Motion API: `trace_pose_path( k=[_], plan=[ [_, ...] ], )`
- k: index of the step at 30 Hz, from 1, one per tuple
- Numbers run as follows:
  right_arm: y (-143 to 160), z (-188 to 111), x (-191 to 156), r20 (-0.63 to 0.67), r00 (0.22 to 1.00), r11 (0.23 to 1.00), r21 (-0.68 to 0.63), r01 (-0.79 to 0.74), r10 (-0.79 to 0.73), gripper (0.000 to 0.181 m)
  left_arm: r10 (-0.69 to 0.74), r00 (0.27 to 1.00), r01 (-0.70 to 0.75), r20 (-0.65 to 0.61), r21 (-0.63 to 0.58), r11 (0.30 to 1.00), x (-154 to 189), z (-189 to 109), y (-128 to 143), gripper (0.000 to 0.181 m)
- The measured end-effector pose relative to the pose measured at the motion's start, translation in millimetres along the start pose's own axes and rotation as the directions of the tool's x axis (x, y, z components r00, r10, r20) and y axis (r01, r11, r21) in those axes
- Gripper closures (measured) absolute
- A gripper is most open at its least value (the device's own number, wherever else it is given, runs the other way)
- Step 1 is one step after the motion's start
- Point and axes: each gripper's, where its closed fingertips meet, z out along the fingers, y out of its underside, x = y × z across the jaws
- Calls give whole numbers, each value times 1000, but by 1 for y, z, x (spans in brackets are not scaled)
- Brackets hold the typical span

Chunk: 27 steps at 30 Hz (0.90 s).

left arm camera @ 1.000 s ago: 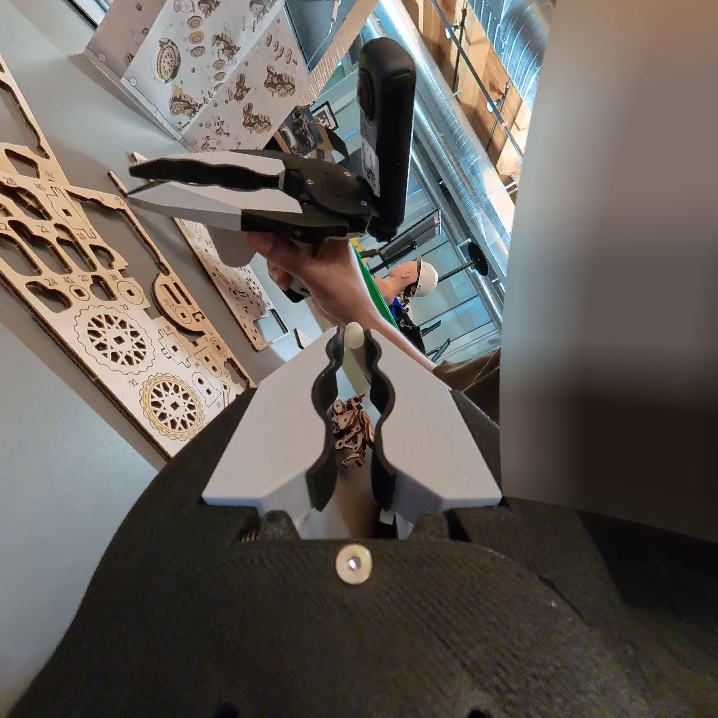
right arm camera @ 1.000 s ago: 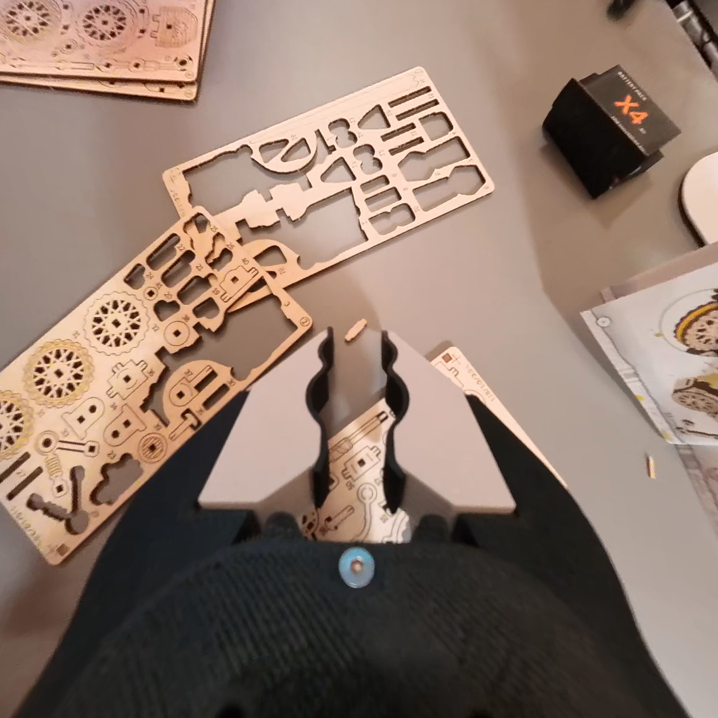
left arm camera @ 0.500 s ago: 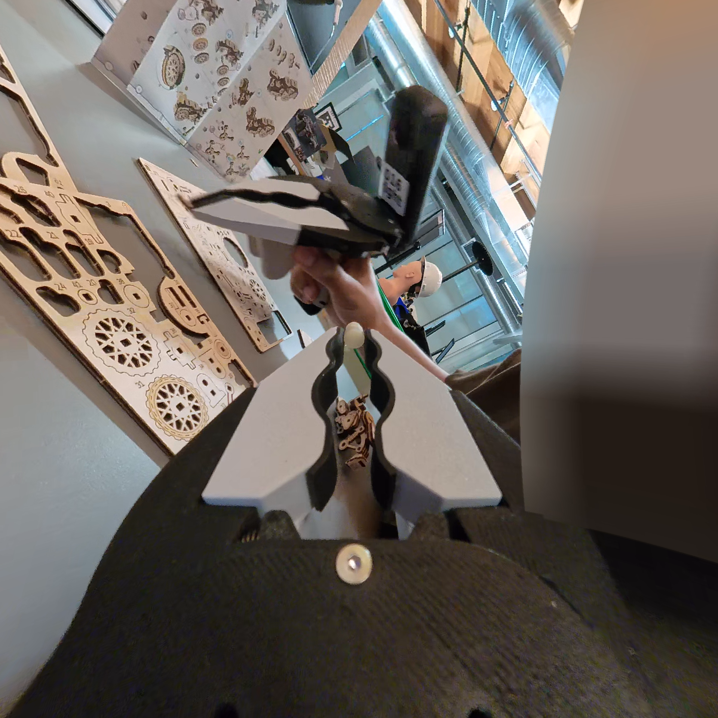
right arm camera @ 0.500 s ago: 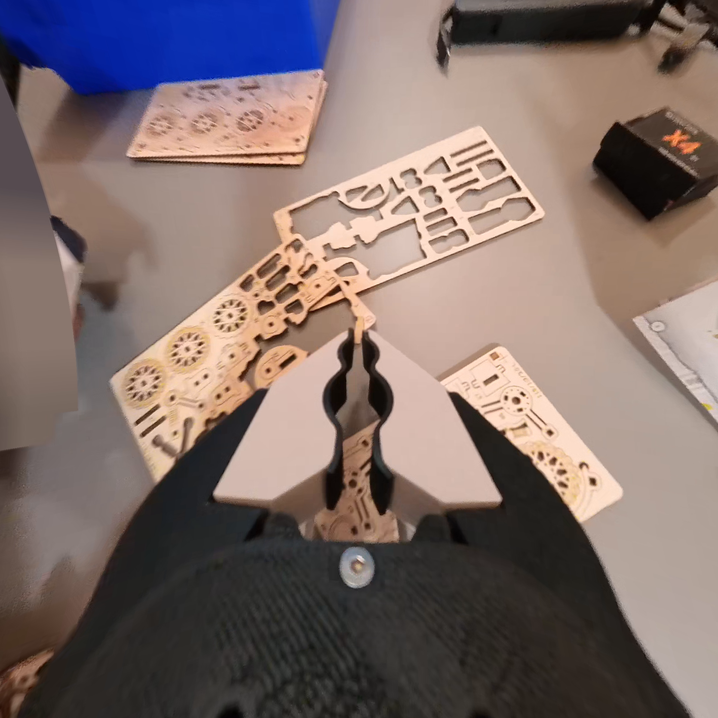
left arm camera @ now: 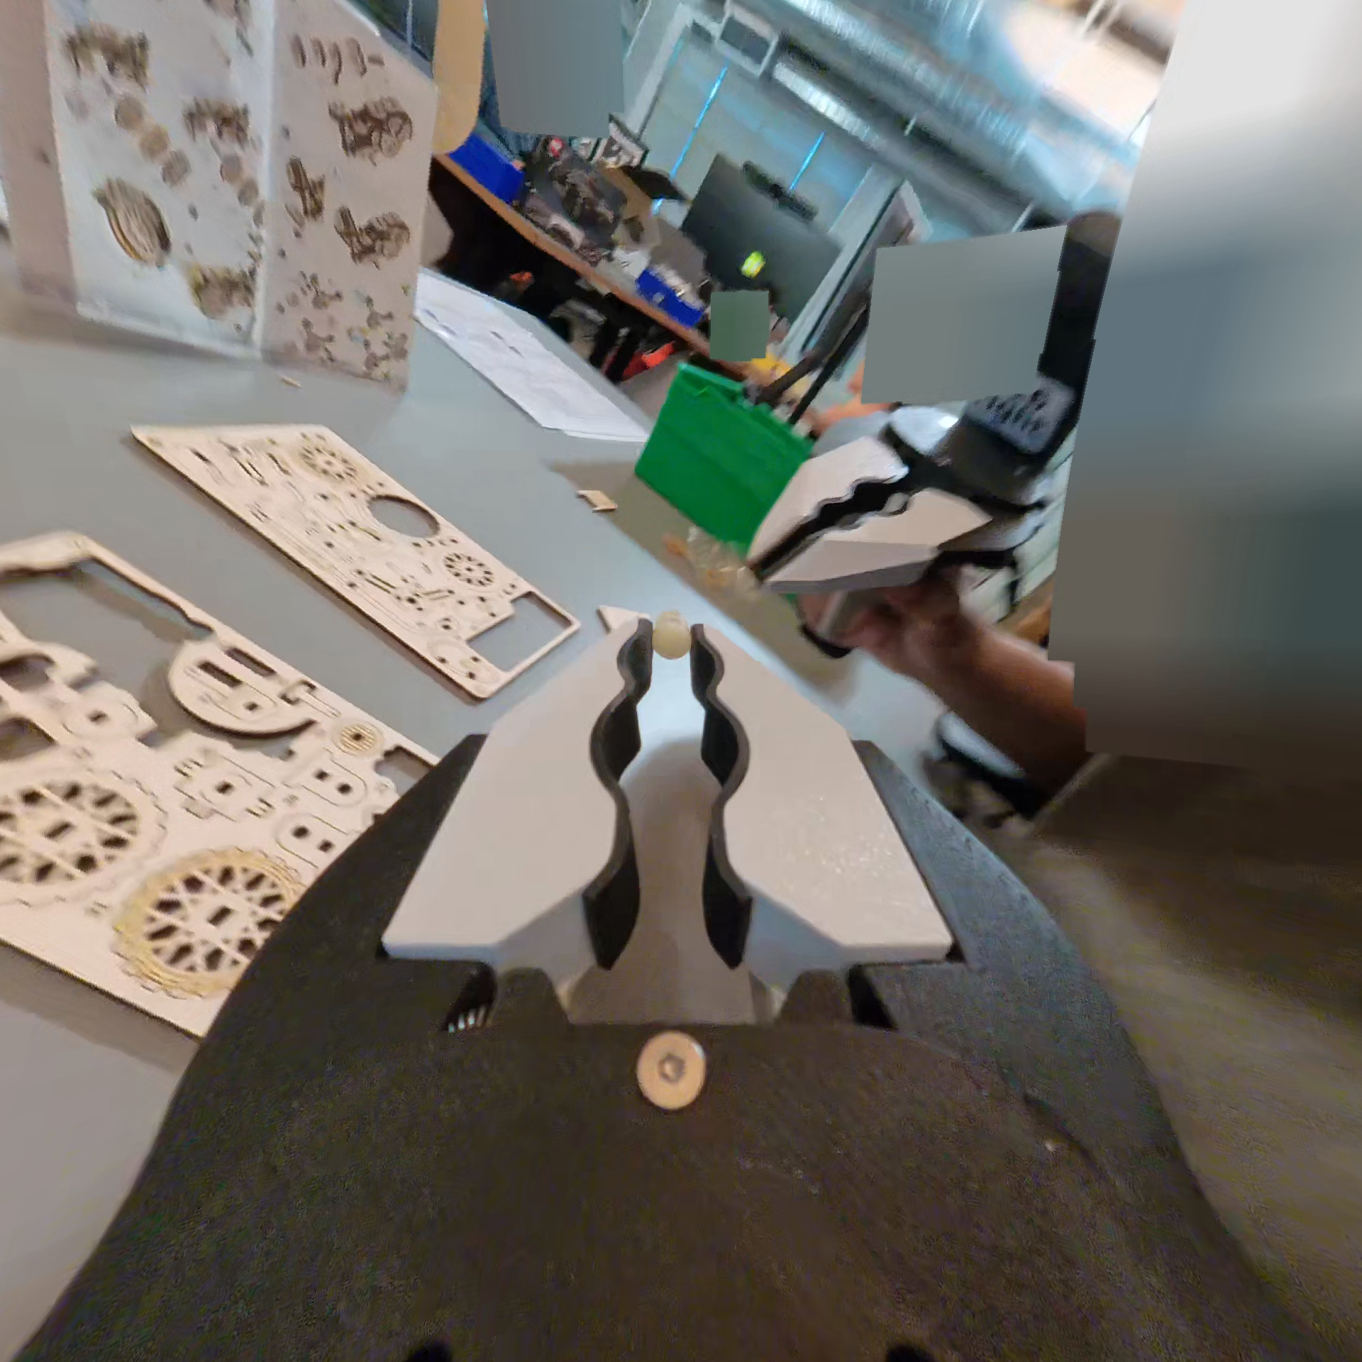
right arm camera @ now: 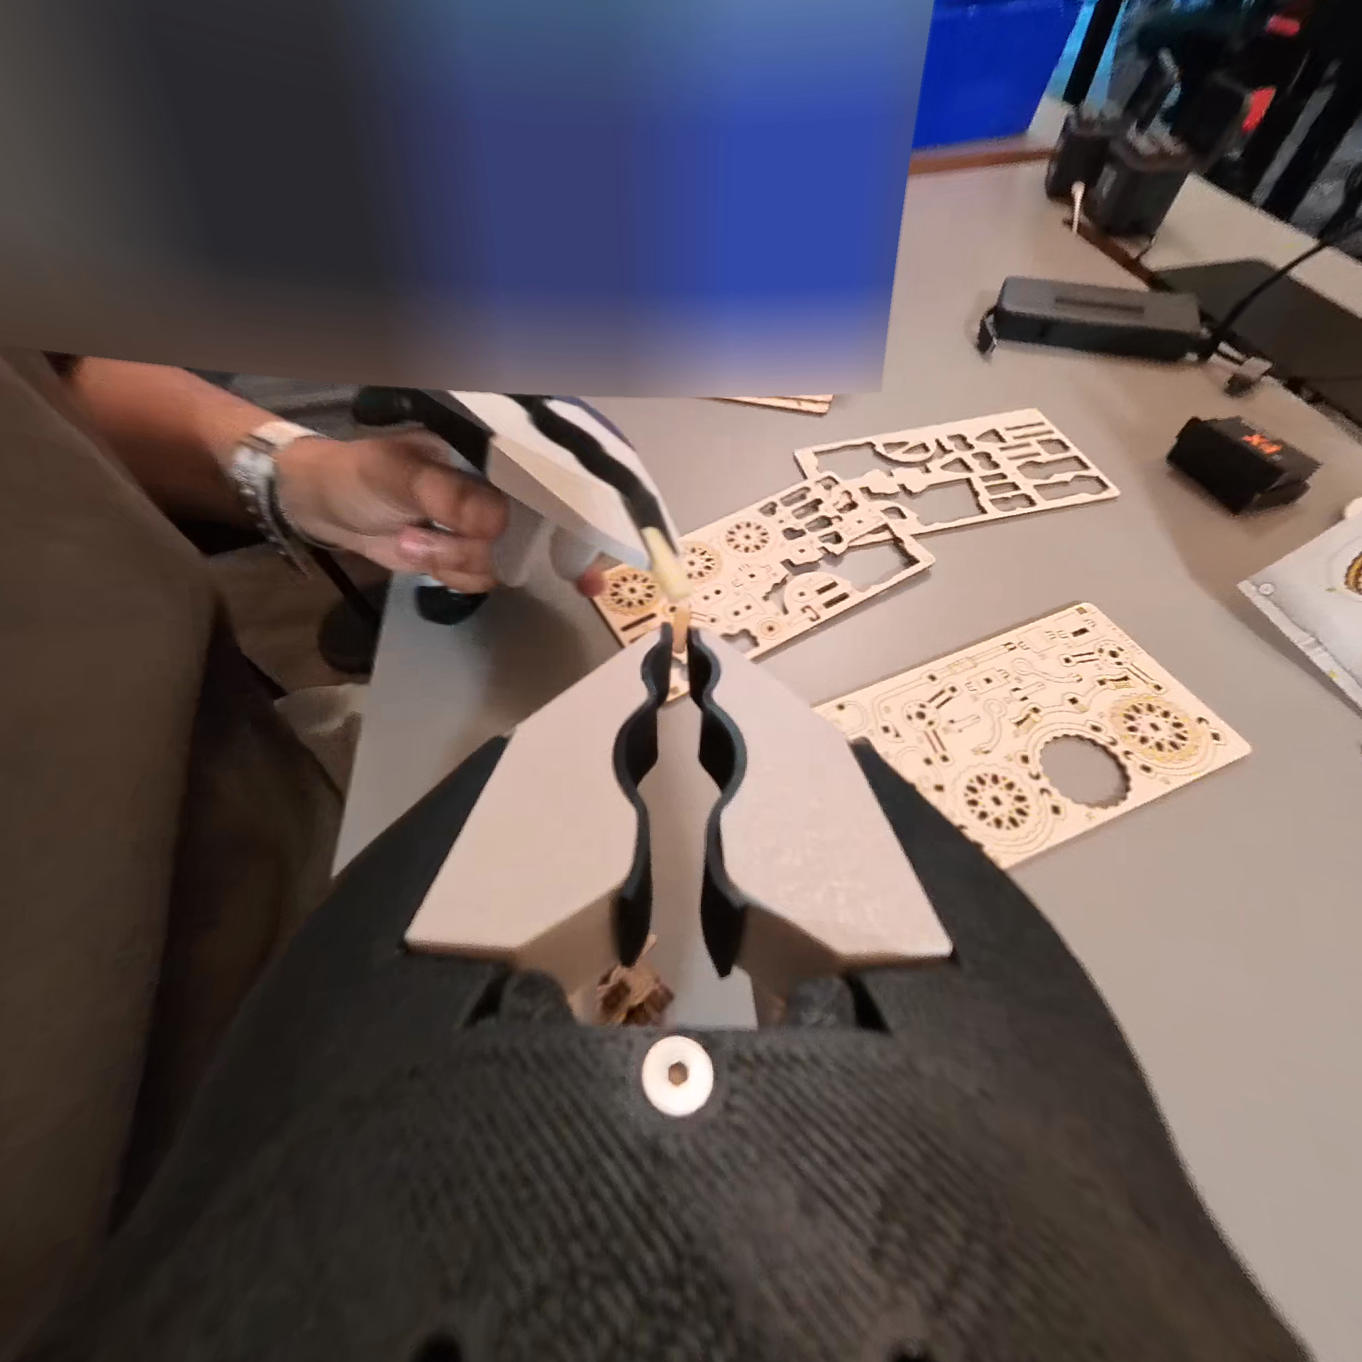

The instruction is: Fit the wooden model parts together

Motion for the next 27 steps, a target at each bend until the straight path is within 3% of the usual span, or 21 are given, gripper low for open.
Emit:
trace_pose_path(
  k=[4, 6, 11, 17, 27],
  plan=[
    [7, -27, -16, 13, 999, 996, 78, -31, 30, 180, 411, 905, -399, 113, -114, 910, 15, 12, 6, 173],
    [10, -36, -22, 24, 999, 996, 80, -44, 42, 180, 472, 878, -462, 77, -118, 879, 35, 23, 9, 173],
    [15, -48, -22, 9, 1000, 997, 72, -17, 17, 179, 403, 915, -403, -6, -30, 915, 64, 38, 1, 173],
    [18, -44, -20, -4, 1000, 999, 48, -25, 25, 180, 388, 920, -389, -63, -13, 921, 75, 33, 9, 173],
    [25, -25, -26, -55, 997, 998, -47, 51, -54, 180, 353, 935, -355, -33, -91, 930, 58, 31, 20, 174]
  ],
)
